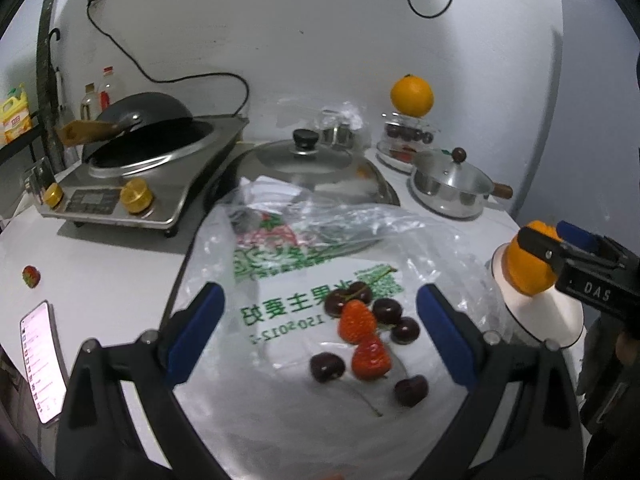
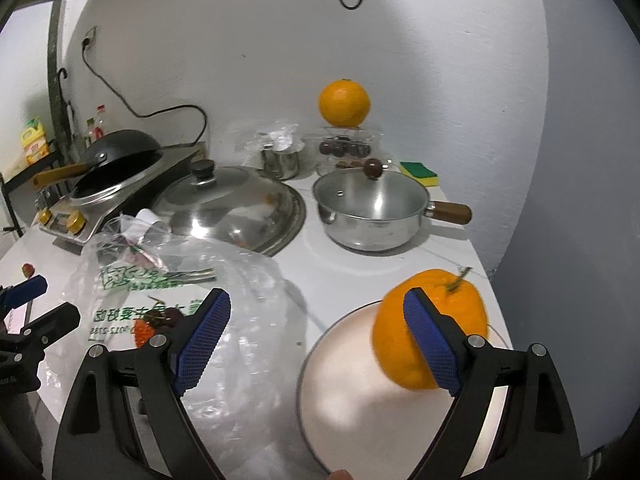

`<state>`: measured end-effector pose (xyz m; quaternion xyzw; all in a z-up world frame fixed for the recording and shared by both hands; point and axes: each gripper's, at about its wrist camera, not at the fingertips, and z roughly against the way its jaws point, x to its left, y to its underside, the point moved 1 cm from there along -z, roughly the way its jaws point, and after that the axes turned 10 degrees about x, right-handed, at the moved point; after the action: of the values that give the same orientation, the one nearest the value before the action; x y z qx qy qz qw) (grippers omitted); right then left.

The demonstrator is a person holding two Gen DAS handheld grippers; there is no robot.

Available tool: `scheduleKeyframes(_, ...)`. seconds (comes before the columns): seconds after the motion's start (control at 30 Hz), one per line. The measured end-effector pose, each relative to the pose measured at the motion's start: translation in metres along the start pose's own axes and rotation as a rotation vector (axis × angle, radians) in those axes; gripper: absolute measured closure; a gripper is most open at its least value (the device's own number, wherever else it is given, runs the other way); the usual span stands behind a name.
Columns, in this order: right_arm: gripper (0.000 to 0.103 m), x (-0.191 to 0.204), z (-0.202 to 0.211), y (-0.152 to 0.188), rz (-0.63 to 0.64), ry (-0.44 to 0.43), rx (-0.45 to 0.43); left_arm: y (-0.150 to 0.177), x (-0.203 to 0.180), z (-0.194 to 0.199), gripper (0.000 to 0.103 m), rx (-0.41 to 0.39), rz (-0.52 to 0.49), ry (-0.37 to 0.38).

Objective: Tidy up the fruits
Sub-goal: 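Lower the orange onto the white plate and open the right gripper, then move the right gripper to a strawberry in the bag and grasp it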

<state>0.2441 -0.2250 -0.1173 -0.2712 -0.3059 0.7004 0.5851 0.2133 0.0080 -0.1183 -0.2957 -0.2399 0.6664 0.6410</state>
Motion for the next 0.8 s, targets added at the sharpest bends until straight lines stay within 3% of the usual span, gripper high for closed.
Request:
scheduleKeyframes(0.63, 0.014, 0.076, -0.010, 0.019, 0.108, -0.079, 0.043, 0.028, 0.060, 0.011, 0.005, 0.005, 0.067, -0.041)
scheduleKeyframes(0.8, 0.023, 0.092, -0.018, 0.031, 0.132, -0.116, 0.080, 0.035, 0.065, 0.009, 0.005, 0.015, 0.073, -0.048)
